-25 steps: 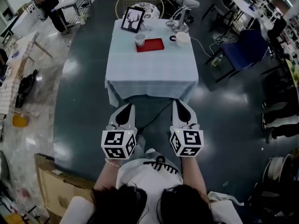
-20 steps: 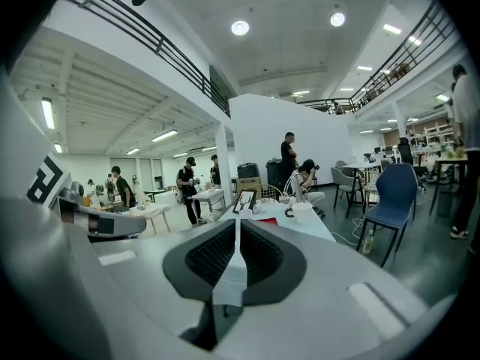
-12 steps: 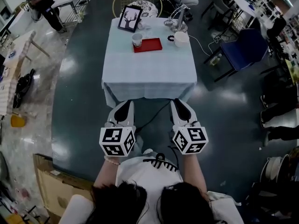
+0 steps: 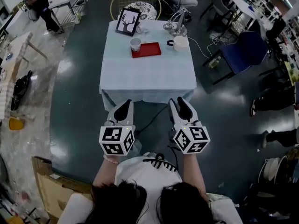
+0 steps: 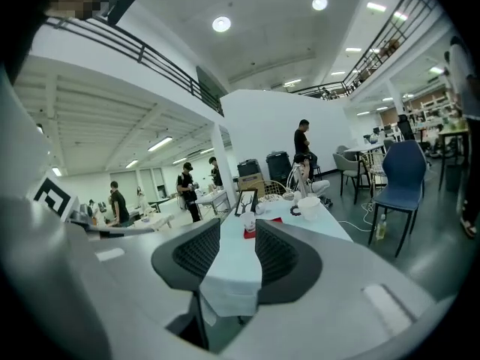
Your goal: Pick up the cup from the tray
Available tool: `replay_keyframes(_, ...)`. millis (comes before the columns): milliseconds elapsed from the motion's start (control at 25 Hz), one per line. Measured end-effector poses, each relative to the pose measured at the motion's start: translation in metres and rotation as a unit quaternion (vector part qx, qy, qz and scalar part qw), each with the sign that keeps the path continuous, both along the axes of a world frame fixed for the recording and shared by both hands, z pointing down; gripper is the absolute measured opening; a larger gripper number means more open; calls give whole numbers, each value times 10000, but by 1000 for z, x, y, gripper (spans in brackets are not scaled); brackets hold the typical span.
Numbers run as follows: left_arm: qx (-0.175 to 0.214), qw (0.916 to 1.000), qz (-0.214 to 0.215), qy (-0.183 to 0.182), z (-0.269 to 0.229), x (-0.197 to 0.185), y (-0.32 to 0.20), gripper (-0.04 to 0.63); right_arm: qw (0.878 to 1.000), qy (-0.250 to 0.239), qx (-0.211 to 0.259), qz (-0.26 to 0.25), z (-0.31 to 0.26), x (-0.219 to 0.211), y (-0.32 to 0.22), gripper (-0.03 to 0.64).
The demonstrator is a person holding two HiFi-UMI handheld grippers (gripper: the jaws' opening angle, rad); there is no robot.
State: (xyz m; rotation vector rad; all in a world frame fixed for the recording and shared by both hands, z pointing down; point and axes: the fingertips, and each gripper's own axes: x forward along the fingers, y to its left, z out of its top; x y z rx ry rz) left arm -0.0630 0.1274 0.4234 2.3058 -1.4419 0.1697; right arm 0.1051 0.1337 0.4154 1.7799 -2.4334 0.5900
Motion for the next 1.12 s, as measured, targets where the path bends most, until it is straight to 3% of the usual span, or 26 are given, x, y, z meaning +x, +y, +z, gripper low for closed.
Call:
replay_keyframes(600,11,9993,349,-100,3,-37,-55,0,9996,154,-128,206,7,-34,-47,204)
replay_keyframes(1120,-135,9986,498,-130,11,-56,-69,0,9987,351,-168,342,9,-56,-62,186)
